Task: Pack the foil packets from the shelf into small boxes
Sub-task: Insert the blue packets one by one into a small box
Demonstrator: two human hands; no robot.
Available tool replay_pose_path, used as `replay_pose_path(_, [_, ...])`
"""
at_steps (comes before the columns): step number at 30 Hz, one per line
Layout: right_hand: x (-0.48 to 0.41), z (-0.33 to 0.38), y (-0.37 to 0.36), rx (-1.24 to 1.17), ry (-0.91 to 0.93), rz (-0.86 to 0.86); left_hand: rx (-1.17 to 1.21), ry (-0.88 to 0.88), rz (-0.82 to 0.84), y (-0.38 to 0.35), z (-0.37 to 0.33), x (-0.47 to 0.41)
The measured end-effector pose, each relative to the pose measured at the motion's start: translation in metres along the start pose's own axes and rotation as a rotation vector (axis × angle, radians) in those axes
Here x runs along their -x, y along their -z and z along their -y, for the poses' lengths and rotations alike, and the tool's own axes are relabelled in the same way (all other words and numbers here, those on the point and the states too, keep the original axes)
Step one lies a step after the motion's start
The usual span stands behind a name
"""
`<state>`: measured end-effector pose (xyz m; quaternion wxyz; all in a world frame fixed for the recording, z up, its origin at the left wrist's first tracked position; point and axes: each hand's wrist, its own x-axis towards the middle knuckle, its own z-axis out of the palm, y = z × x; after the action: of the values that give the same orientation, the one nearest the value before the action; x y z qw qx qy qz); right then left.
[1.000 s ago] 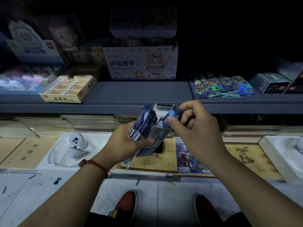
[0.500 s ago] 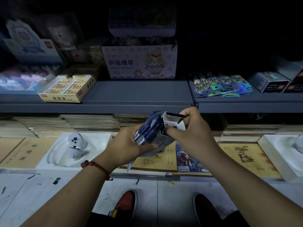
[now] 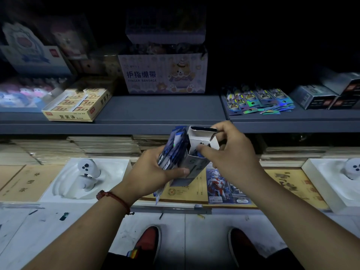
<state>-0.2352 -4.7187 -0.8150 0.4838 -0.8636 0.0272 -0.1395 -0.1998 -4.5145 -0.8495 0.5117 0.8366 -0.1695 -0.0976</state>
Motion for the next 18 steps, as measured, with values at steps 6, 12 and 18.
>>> replay_pose_path(6, [0.026, 0.012, 0.017, 0.03, 0.228, -0.177, 0.016, 0.0, 0.007, -0.012, -0.009, 0.0])
replay_pose_path(12, [0.041, 0.011, 0.021, 0.145, 0.413, -0.106, -0.001, -0.039, 0.061, -0.027, -0.014, -0.001])
replay_pose_path(18, [0.04, -0.003, 0.03, 0.194, 0.418, -0.081, -0.082, -0.106, 0.137, -0.037, -0.02, -0.001])
